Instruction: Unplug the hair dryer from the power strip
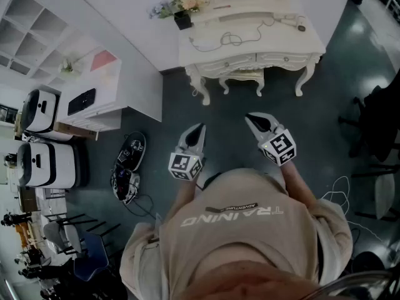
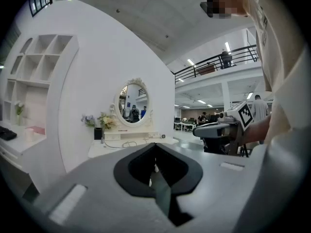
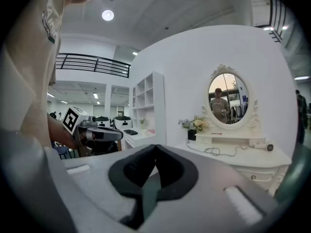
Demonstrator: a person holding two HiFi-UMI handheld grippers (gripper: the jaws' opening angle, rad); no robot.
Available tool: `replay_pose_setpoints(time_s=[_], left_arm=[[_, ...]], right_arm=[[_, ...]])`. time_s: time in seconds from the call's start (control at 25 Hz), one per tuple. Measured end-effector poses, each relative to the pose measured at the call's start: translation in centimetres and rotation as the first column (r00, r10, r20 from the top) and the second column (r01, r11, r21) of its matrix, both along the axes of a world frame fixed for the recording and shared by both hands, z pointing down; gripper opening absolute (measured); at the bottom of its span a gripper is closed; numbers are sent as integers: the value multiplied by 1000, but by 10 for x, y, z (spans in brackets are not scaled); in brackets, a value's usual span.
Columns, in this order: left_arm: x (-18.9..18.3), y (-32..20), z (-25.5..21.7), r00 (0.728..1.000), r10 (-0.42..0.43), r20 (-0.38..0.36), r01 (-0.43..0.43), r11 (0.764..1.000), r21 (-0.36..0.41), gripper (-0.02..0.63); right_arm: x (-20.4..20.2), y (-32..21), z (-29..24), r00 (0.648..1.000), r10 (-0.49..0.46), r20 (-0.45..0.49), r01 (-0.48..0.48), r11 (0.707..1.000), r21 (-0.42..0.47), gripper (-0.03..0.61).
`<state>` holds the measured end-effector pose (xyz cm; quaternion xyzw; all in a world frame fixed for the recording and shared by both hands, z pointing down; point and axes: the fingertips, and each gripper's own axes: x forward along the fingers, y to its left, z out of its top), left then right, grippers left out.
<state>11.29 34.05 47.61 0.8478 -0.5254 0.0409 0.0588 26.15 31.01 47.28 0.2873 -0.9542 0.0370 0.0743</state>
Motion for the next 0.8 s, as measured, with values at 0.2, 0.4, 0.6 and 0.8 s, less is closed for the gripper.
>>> replay_pose_setpoints(time_s=[0.2,0.4,0.6,0.8], left_arm=[[24,3,17,1000,7,-1,-7,999,-48,6],[47,-1,19,999,40,-2,-40,997,-70,6],[28,4,15,999,-12,-37,8,996,-84,6],[-7,-4,21,993,-46,-107,36,994,-100,6]], right_arm=[[17,12,21,1000,-13,-1,13,999,-53,3],[37,8,35,1000,15,22,-13,996,-92,3],[17,6,38,999,-23,38,26,997,-70,3],[-28,-12,38,997,-69,14,70,996,-61,3]])
